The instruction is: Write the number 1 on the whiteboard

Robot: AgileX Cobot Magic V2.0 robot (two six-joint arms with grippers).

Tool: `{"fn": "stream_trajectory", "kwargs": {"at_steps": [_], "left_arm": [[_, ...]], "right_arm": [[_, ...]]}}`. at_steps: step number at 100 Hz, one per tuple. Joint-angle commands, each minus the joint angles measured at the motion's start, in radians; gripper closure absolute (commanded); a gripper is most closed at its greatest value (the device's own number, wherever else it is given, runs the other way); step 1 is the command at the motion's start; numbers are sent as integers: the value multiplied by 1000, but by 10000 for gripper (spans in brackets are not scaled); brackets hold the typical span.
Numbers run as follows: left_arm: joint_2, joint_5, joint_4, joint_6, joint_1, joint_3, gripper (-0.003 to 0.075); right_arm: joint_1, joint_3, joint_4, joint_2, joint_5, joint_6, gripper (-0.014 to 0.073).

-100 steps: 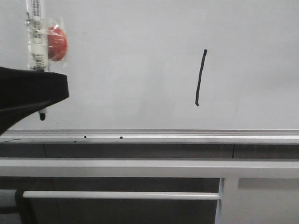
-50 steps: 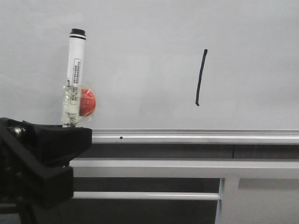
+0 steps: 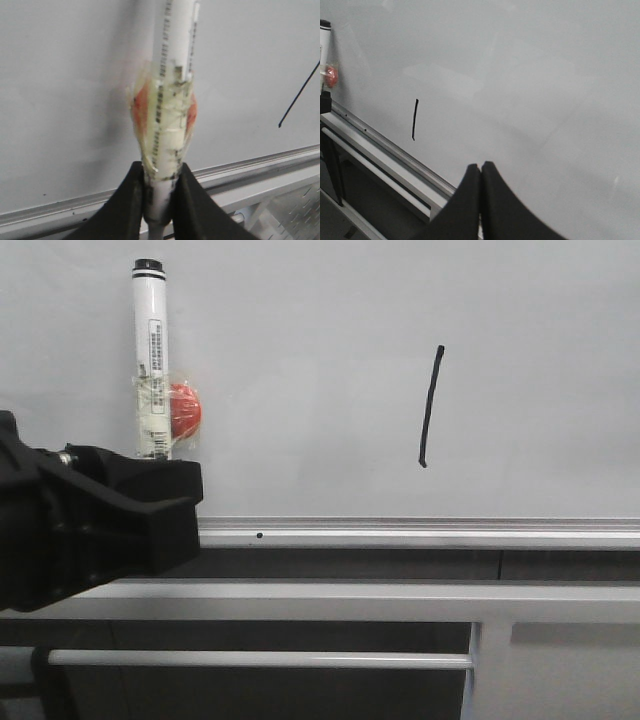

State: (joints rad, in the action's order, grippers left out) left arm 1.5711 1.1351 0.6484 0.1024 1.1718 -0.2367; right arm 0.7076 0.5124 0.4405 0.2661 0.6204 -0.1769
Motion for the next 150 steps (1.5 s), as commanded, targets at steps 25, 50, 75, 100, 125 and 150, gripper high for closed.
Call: {"fn": "stream_trajectory", "kwargs": {"at_steps": [25,50,75,100,125,150], "left_arm": [[-8,249,42,6,-13,-25,741],[-8,249,49,6,-13,-25,741],[-8,237,39,6,-34,-54,741],[-8,237,39,6,-34,-54,741],[-8,237,27,6,-34,-54,727],[-8,237,39,6,-34,-53,540]], "right_arm": [[-3,25,31,8,-64,-5,658],[-3,25,31,8,-62,-5,658],[-3,25,31,8,-62,-5,658],[-3,25,31,8,-62,-5,658],[-3,25,31,8,-62,-5,658],[-3,25,31,8,-62,-5,658]]}}
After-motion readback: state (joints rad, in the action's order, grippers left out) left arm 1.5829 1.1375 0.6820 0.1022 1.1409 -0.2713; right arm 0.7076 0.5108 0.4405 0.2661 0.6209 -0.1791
